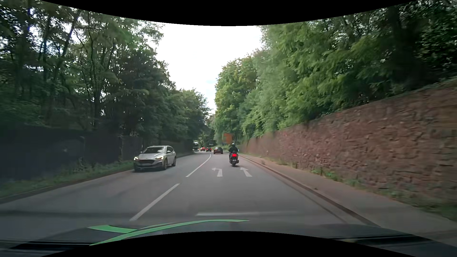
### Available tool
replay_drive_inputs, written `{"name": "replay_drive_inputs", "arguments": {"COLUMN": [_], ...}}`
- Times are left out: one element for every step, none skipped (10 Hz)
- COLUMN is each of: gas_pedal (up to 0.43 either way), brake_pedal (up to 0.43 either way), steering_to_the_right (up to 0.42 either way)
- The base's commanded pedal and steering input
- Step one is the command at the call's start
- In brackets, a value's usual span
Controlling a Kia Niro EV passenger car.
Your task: Follow the waypoints while adhering to traffic rules and regulations
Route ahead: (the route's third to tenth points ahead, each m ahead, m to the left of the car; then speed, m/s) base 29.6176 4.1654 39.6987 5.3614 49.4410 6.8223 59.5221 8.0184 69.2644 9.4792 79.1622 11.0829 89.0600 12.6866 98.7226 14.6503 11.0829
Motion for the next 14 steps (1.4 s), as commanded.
{"name": "replay_drive_inputs", "arguments": {"gas_pedal": [0.087, 0.087, 0.087, 0.087, 0.087, 0.087, 0.087, 0.087, 0.087, 0.087, 0.087, 0.087, 0.087, 0.087], "brake_pedal": [0.0, 0.0, 0.0, 0.0, 0.0, 0.0, 0.0, 0.0, 0.0, 0.0, 0.0, 0.0, 0.0, 0.0], "steering_to_the_right": [-0.003, -0.003, -0.003, -0.003, -0.003, -0.003, -0.003, -0.003, -0.003, -0.003, -0.003, -0.004, -0.004, -0.004]}}
